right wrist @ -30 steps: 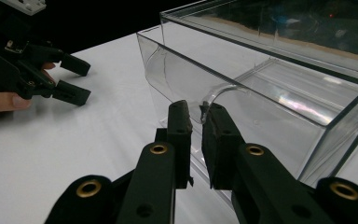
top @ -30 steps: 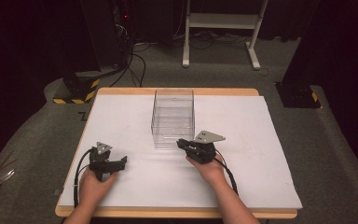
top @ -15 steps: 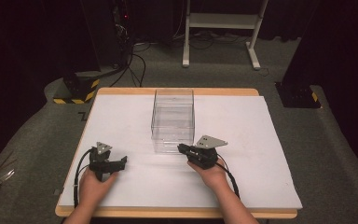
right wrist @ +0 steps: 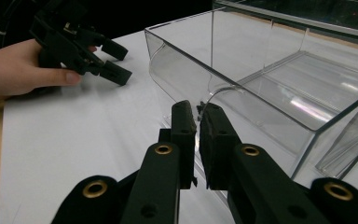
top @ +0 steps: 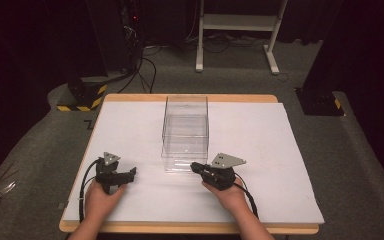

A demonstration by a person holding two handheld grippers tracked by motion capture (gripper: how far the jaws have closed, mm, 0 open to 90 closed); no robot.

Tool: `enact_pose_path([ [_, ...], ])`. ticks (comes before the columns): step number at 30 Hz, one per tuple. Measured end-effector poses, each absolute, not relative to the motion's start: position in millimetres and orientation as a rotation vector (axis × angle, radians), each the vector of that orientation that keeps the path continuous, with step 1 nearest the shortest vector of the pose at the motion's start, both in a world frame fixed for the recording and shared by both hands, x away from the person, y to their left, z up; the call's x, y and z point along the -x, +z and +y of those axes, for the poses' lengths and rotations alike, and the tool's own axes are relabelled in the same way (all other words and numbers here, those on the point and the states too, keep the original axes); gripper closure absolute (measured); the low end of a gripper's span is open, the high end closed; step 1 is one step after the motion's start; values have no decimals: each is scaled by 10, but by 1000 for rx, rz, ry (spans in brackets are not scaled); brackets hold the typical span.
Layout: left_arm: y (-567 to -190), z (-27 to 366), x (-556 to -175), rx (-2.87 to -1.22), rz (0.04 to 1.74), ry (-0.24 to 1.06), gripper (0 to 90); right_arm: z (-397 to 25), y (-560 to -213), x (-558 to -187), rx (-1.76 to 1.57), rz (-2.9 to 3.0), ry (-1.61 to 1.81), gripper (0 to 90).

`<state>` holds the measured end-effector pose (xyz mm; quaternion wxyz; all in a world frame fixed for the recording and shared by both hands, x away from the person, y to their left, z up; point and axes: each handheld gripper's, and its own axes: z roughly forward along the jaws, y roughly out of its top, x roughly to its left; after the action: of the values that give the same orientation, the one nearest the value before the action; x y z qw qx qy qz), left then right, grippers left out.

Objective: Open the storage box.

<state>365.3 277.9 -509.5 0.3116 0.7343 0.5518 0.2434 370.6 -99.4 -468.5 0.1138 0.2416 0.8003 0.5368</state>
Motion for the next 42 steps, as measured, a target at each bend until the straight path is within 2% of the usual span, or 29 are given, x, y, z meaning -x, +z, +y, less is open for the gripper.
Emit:
enact_pose_path([
  [42,-5095,2779,-3653,-1938,1457,641,112,-1078,-4730,-3191,-613,2397,1596,855],
])
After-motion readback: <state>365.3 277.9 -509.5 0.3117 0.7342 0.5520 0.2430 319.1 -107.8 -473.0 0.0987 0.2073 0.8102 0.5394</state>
